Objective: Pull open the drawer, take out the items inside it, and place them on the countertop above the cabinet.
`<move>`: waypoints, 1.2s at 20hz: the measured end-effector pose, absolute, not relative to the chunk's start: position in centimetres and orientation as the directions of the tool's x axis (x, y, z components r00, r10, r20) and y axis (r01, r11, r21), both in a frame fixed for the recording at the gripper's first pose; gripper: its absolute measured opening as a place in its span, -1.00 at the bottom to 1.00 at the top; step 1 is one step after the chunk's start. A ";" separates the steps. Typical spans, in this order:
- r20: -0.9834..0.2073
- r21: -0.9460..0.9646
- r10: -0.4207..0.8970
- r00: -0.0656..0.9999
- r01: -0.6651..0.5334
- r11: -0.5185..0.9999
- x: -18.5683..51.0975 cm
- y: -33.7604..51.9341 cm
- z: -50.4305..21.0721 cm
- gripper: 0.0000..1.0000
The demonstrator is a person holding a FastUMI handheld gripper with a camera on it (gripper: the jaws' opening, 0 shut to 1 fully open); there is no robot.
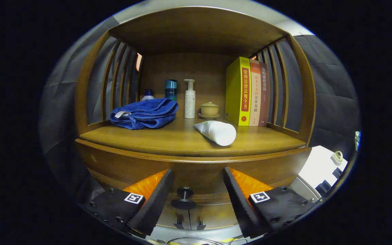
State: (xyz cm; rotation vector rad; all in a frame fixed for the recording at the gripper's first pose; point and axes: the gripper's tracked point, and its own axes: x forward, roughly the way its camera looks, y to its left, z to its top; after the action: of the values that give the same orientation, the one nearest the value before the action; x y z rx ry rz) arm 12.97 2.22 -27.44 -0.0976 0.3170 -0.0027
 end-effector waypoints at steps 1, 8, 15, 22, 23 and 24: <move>-0.307 -0.094 -0.015 0.952 -0.014 0.995 12.9 2.4 -27.6 0.97; -0.270 -0.116 -0.017 0.963 -0.015 0.993 13.0 1.6 -23.0 0.96; -0.178 -0.105 -0.024 0.984 0.005 0.994 11.8 -0.2 -12.8 0.95; -0.112 -0.114 -0.021 0.993 0.008 0.993 8.4 -2.6 -2.7 0.95; -0.114 -0.113 -0.019 0.993 0.006 0.994 8.0 -2.8 -1.5 0.95; -0.115 -0.110 -0.014 0.993 0.001 0.994 7.7 -3.0 -0.6 0.95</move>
State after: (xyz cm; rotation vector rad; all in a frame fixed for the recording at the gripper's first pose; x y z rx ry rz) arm 7.65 -2.96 -0.62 -0.1096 0.1158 -0.0075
